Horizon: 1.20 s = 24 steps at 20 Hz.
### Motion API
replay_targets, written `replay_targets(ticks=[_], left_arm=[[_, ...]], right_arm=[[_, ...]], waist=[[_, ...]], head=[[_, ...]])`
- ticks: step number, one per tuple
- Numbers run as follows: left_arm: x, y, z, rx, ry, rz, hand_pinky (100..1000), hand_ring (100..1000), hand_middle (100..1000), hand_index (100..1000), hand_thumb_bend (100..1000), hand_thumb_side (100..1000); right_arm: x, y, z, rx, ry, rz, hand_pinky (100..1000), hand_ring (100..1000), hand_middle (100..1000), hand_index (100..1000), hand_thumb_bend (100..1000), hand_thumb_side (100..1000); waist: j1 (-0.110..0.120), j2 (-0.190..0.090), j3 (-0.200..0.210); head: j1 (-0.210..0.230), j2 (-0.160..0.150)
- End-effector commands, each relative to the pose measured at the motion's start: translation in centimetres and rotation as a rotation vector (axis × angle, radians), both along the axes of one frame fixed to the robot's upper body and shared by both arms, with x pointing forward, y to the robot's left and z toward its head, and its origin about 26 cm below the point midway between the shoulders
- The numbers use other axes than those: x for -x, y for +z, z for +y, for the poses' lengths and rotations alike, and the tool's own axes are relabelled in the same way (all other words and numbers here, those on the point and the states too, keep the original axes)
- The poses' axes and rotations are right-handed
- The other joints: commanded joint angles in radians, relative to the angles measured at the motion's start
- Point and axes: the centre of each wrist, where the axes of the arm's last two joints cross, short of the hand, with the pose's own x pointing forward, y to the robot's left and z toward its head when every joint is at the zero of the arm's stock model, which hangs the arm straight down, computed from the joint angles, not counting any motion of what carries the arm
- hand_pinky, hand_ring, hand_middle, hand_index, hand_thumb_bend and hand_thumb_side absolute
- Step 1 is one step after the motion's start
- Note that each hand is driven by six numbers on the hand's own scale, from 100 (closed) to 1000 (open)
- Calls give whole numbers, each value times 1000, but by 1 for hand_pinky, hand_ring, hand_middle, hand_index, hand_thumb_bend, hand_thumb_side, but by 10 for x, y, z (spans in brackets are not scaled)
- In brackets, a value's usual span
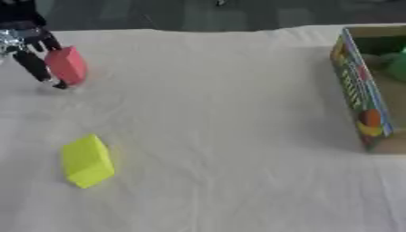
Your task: Pick up the objects with one hand, pass them to the other hand, and then place them into the box on the other side of the table.
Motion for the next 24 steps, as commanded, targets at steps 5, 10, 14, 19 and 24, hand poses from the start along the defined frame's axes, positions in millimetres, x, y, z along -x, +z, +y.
replay_targets(ticks=[5, 10, 14, 19, 24], left_arm=[[14, 30, 13, -5, 24, -110, 811, 809, 738, 804, 697, 100], [16, 32, 14, -14, 35, -101, 811, 810, 740, 803, 696, 100], [17, 35, 15, -13, 38, -112, 811, 810, 742, 802, 694, 100], [17, 36, 16, 0, 36, -113, 813, 819, 765, 806, 697, 100], [17, 35, 15, 16, 23, -111, 816, 825, 779, 806, 690, 100]], right_arm=[[5, 5, -2, 29, -14, -15, 890, 817, 764, 876, 351, 374], [5, 5, -1, 33, -10, -15, 891, 818, 765, 876, 346, 378], [5, 5, -2, 37, -13, -16, 892, 818, 766, 877, 342, 381], [5, 6, -2, 39, -12, -18, 891, 819, 766, 876, 324, 392], [5, 6, -2, 37, -22, -21, 889, 818, 765, 874, 308, 401]], waist=[[-4, -17, 13], [-5, -11, 16], [-8, -5, 16], [-7, 6, 14], [-9, 18, 15]], head=[[-7, -11], [-10, -17], [-12, -21], [-5, -32], [-1, -39]])
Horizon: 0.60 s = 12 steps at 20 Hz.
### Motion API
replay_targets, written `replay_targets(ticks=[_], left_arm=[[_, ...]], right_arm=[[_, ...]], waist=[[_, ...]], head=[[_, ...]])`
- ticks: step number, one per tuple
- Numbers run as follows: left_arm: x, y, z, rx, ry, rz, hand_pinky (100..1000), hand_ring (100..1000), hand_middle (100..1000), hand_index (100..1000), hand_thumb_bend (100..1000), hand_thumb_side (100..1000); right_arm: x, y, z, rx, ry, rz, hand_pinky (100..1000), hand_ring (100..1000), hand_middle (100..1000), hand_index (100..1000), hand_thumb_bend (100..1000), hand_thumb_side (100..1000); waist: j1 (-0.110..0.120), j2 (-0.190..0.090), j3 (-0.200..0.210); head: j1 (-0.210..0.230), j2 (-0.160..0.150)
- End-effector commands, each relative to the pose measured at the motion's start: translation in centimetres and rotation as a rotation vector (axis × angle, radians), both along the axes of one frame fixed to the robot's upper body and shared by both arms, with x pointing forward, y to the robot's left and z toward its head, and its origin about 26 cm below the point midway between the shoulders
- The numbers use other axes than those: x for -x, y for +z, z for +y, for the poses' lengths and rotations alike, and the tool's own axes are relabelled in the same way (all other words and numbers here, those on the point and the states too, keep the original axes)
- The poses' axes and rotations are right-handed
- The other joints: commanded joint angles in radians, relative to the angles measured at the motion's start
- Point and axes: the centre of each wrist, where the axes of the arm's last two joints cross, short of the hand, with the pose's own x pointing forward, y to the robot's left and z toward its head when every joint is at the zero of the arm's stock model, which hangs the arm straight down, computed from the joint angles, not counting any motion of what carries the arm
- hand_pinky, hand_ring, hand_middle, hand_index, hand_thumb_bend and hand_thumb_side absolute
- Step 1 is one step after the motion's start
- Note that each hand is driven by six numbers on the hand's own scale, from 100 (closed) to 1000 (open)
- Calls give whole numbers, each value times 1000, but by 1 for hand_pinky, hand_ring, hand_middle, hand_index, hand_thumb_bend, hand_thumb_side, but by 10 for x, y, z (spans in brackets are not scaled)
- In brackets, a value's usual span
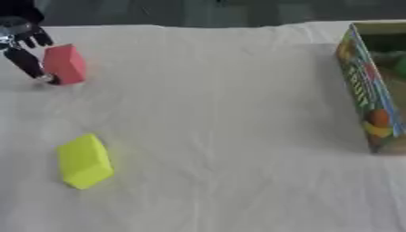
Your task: Pick up the objects with one hand, pass them to the other hand, and then place them into the box on the other side of the table.
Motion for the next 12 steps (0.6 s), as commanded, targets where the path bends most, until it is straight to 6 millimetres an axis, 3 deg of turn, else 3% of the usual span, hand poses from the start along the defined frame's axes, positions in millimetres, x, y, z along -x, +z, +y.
replay_targets(ticks=[1, 12], left_arm=[[12, 23, 10, 1, 12, -50, 816, 824, 780, 806, 687, 100], [9, 21, 6, 14, 8, -50, 799, 786, 694, 774, 615, 100]], right_arm=[[5, 9, -1, 21, -13, -34, 888, 818, 765, 874, 305, 403], [5, 9, -2, 12, -22, -35, 888, 818, 765, 872, 300, 404]], waist=[[-3, -18, 1], [-1, -11, -7]], head=[[4, -17], [6, -24]])
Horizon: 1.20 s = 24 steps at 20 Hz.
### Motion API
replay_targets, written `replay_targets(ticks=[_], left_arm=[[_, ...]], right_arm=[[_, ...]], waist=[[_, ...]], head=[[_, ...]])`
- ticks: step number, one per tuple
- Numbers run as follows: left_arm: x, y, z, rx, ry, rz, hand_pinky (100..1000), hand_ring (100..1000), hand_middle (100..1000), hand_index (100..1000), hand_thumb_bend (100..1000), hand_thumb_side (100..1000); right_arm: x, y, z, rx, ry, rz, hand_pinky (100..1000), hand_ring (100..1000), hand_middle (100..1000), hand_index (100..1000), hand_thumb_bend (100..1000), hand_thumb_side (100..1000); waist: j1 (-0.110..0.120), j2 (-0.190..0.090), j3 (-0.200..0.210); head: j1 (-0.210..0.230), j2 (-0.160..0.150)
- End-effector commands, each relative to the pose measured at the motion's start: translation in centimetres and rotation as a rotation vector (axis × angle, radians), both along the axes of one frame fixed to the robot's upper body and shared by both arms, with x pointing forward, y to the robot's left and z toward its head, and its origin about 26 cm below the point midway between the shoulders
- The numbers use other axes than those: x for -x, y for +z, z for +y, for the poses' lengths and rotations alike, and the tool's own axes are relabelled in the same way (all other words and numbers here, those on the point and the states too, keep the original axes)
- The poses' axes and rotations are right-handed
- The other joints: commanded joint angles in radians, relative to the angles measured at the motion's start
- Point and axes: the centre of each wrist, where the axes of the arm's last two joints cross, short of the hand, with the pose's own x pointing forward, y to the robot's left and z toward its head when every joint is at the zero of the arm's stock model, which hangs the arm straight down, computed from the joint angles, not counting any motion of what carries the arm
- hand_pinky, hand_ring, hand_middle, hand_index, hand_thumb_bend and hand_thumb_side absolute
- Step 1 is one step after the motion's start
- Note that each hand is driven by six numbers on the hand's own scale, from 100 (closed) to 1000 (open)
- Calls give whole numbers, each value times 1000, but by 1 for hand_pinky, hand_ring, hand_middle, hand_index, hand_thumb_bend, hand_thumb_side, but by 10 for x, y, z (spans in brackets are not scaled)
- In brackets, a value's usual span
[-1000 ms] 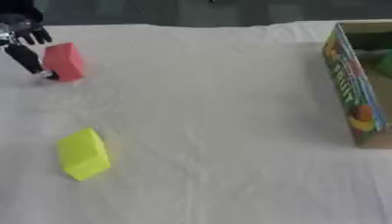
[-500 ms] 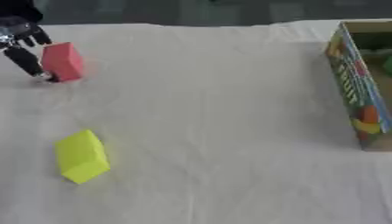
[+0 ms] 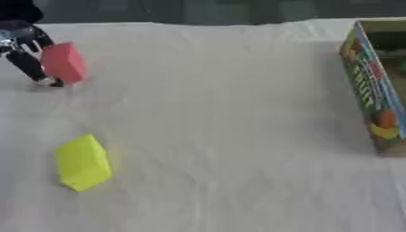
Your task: Pick up the objects with one hand, pass them to the other hand, and then place them into the box on the other side of the table.
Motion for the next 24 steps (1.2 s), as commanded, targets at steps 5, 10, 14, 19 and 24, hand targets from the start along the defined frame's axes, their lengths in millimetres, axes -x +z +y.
replay_targets(ticks=[5, 10, 14, 19, 24], left_arm=[[8, 19, 5, -2, 23, -63, 720, 677, 551, 654, 536, 100], [11, 24, -6, -52, -25, -179, 619, 555, 435, 506, 460, 100], [18, 31, -16, -88, -92, -282, 596, 537, 419, 490, 459, 100], [39, 31, -36, -139, -266, -293, 591, 528, 422, 494, 439, 100], [62, 6, -69, -38, -466, -299, 582, 511, 418, 491, 340, 100]], right_arm=[[5, 9, -2, 11, -12, -36, 888, 818, 765, 872, 299, 404], [5, 5, -3, 2, -16, -19, 888, 818, 764, 872, 297, 404], [5, 1, -6, 1, -23, 3, 889, 818, 765, 873, 293, 401], [5, 1, -4, 2, 0, 26, 889, 819, 766, 874, 285, 398], [4, 6, 2, 31, 43, 39, 890, 822, 768, 876, 282, 394]], waist=[[0, -26, 0], [-10, -51, 33], [-20, -92, 88], [-27, -160, 132], [-35, -214, 159]], head=[[1, -12], [-32, 20], [-63, 67], [-111, 119], [-149, 160]])
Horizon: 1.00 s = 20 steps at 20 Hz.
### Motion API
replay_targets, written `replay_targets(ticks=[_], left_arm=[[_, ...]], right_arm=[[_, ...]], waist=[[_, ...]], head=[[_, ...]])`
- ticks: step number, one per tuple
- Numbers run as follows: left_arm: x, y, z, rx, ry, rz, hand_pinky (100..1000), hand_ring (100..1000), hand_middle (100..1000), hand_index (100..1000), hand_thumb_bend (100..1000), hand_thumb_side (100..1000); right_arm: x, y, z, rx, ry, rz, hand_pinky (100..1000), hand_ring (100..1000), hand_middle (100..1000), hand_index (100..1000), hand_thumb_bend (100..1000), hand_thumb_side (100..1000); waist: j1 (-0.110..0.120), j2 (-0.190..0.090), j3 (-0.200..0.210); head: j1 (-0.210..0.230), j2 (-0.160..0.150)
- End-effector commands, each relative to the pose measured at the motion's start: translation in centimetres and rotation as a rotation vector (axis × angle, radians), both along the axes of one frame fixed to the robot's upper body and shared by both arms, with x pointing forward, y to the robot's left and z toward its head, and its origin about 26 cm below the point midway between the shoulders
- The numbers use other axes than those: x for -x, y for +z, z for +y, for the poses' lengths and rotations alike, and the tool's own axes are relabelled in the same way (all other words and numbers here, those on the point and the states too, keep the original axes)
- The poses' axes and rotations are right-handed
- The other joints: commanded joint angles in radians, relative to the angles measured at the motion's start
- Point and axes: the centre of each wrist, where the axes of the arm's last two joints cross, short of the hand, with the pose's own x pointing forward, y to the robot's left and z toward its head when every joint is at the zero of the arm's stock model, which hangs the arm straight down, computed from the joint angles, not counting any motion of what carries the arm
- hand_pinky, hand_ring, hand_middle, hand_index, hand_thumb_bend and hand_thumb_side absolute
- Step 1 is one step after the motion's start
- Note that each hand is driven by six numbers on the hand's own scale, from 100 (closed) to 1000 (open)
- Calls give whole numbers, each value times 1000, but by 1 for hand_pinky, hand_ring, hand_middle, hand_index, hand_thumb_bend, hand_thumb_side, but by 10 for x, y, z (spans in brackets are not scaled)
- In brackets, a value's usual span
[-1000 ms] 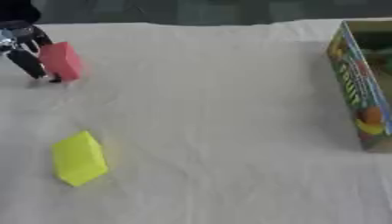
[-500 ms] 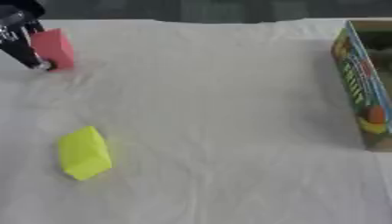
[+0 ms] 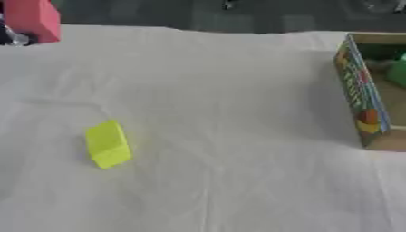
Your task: Pick up the objects with one hand, pass them to the other hand, and then place them into the box on the other side of the table.
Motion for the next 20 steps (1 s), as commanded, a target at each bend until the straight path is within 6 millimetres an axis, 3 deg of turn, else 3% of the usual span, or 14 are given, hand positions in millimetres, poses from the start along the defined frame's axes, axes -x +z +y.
replay_targets(ticks=[1, 5, 9, 10, 11, 20], left_arm=[[24, 8, -20, 41, -113, -48, 580, 509, 417, 490, 322, 100], [35, -14, -45, 125, -212, -22, 572, 499, 414, 487, 260, 100], [41, -32, -62, 173, -256, 2, 566, 494, 415, 488, 234, 100], [42, -36, -67, 182, -266, 0, 560, 488, 416, 488, 339, 100], [43, -40, -71, 191, -274, -6, 558, 485, 415, 488, 215, 100], [45, -85, -114, 398, -377, -87, 543, 465, 408, 483, 100, 100]], right_arm=[[4, 12, 3, 40, 29, -19, 890, 822, 768, 876, 282, 393], [4, 14, 8, 59, 61, -6, 890, 822, 769, 876, 283, 392], [3, 17, 14, 83, 100, -4, 890, 824, 771, 878, 297, 386], [3, 17, 16, 92, 115, -6, 891, 828, 775, 880, 405, 350], [2, 18, 18, 106, 135, -7, 891, 830, 777, 882, 331, 374], [2, 37, 52, 373, 367, -87, 895, 853, 806, 883, 398, 367]], waist=[[-2, -42, 7], [-8, -64, 17], [-11, -70, 20], [-11, -69, 20], [-11, -69, 20], [-14, -76, 23]], head=[[-27, 28], [-58, 54], [-66, 65], [-67, 66], [-68, 67], [-66, 67]])
